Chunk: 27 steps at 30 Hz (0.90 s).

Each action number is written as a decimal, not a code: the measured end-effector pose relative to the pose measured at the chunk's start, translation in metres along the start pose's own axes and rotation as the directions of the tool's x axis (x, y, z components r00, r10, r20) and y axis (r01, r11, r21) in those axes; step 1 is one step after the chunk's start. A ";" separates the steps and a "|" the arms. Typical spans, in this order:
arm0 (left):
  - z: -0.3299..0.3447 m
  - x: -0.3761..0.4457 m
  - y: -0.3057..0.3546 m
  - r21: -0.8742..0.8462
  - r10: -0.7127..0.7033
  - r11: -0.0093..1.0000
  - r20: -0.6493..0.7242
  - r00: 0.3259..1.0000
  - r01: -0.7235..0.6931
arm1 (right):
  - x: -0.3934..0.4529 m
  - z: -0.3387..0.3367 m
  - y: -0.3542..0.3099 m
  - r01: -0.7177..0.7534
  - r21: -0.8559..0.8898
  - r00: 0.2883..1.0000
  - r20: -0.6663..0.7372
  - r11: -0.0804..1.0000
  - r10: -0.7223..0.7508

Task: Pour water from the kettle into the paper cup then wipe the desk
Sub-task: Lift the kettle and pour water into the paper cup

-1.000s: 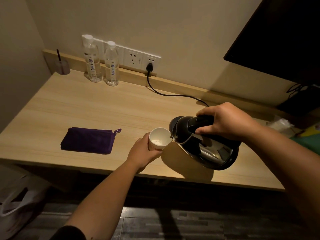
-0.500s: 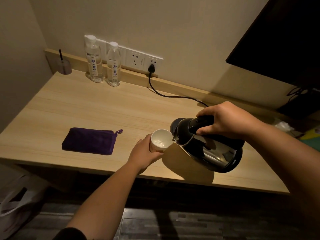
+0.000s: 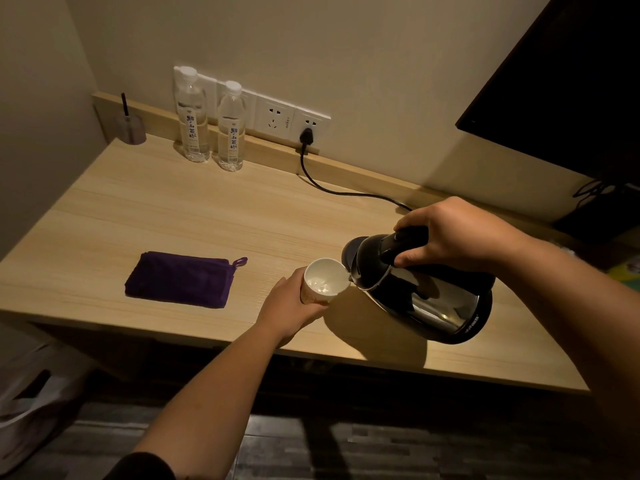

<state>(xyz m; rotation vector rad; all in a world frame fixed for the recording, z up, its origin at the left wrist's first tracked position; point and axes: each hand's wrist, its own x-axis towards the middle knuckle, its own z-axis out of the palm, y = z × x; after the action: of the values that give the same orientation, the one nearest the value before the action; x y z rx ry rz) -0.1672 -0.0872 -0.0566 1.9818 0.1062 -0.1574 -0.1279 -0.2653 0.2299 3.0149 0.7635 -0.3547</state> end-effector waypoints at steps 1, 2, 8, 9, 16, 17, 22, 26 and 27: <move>0.000 0.000 0.000 0.003 0.001 1.000 0.002 1.000 -0.001 | 0.000 0.000 -0.001 0.005 -0.004 1.000 0.001 1.000 -0.005; 0.000 0.000 0.000 0.003 0.000 1.000 0.002 1.000 -0.001 | 0.001 -0.001 -0.001 0.009 -0.007 1.000 0.001 1.000 -0.009; -0.001 -0.001 0.001 -0.013 0.000 1.000 0.003 1.000 0.000 | 0.002 -0.003 -0.001 0.010 -0.016 1.000 0.013 1.000 -0.010; -0.001 -0.002 0.001 -0.015 0.001 1.000 0.001 1.000 -0.001 | 0.002 -0.003 -0.002 0.011 -0.020 1.000 0.014 1.000 -0.011; -0.002 -0.001 0.001 -0.008 0.002 1.000 0.006 1.000 -0.002 | 0.003 -0.005 -0.002 0.009 -0.033 1.000 0.014 0.999 -0.008; -0.002 -0.001 0.002 -0.007 0.004 1.000 0.007 1.000 -0.004 | 0.004 -0.005 -0.002 0.009 -0.035 1.000 0.013 0.999 -0.008; -0.001 -0.001 0.001 0.006 0.003 1.000 0.005 1.000 -0.003 | 0.005 -0.006 -0.004 0.012 -0.038 1.000 0.015 0.999 -0.011; -0.001 -0.001 0.000 0.002 -0.001 1.000 0.010 1.000 0.001 | 0.006 -0.007 -0.004 0.016 -0.040 1.000 0.018 0.999 -0.015; -0.001 -0.001 0.000 0.004 0.000 1.000 0.008 1.000 0.000 | 0.006 -0.007 -0.005 0.016 -0.044 1.000 0.018 0.999 -0.015</move>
<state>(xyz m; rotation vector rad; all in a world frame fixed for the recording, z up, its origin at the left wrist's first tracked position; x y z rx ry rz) -0.1676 -0.0861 -0.0556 1.9847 0.1005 -0.1654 -0.1233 -0.2577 0.2358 2.9619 0.7833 -0.3598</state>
